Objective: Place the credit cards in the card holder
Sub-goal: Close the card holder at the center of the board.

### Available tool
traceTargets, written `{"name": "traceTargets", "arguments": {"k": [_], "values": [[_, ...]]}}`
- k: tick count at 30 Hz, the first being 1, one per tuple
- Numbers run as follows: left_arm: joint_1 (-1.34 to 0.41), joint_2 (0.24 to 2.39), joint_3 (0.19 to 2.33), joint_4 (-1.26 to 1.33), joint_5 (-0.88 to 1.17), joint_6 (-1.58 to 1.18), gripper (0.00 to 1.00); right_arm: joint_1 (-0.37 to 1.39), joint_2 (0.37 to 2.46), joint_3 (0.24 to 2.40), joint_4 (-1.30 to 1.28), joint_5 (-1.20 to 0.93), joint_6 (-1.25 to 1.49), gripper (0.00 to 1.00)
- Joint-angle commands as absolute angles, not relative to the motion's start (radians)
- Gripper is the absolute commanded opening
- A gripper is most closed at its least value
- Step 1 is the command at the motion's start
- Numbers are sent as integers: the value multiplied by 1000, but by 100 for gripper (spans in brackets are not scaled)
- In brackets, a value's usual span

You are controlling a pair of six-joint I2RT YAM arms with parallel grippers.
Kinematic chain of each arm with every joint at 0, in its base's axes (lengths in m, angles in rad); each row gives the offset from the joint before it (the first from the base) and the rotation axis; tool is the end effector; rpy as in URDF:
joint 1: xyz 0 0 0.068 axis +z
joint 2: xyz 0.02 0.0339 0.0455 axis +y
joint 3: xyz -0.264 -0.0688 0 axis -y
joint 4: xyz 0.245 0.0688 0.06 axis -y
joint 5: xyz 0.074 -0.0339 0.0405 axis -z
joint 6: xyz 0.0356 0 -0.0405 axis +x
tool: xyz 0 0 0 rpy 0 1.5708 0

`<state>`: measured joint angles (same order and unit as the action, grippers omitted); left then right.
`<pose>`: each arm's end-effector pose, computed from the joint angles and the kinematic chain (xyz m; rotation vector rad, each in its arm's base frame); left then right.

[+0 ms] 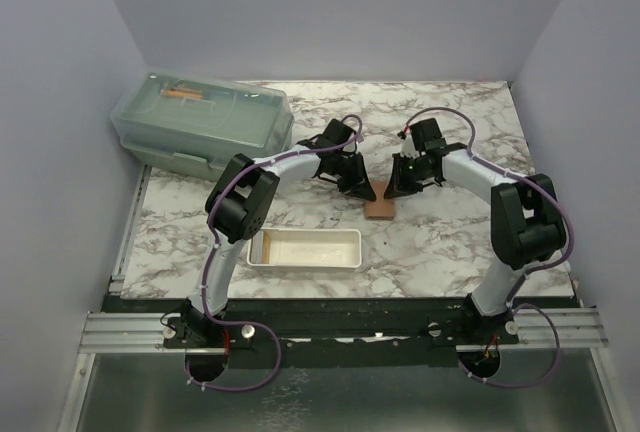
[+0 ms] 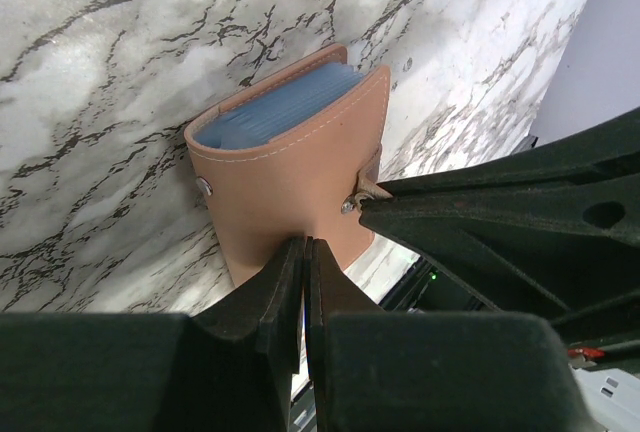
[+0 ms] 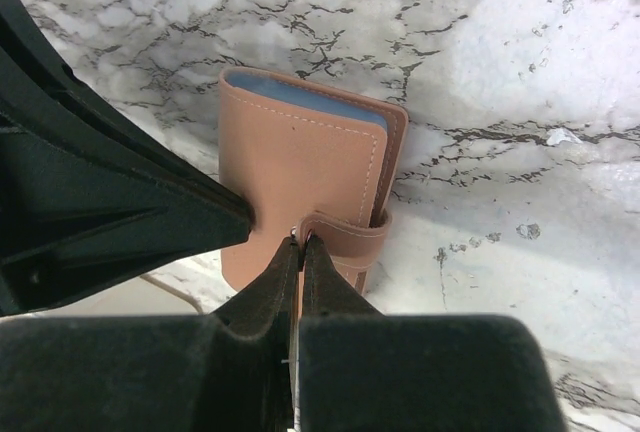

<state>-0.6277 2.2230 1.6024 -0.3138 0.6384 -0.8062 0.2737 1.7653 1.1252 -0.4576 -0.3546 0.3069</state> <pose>0.3723 -0.2964 0.1471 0.0537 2.7995 -1.2960 0.3358 0.1071 0.1787 -0.0722 2.7175 0.6537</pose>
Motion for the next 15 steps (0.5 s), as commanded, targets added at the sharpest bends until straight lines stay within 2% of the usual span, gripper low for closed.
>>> {"name": "traceTargets", "arguments": {"k": [1, 9, 15], "values": [[-644, 2260, 1601, -327, 602, -792, 11, 295, 1784, 1158, -573, -182, 259, 0], [-644, 2257, 1605, -327, 606, -795, 11, 364, 1838, 1216, -630, -104, 255, 0], [-643, 2261, 1606, -326, 612, -799, 11, 376, 1860, 1225, -581, -183, 291, 0]]}}
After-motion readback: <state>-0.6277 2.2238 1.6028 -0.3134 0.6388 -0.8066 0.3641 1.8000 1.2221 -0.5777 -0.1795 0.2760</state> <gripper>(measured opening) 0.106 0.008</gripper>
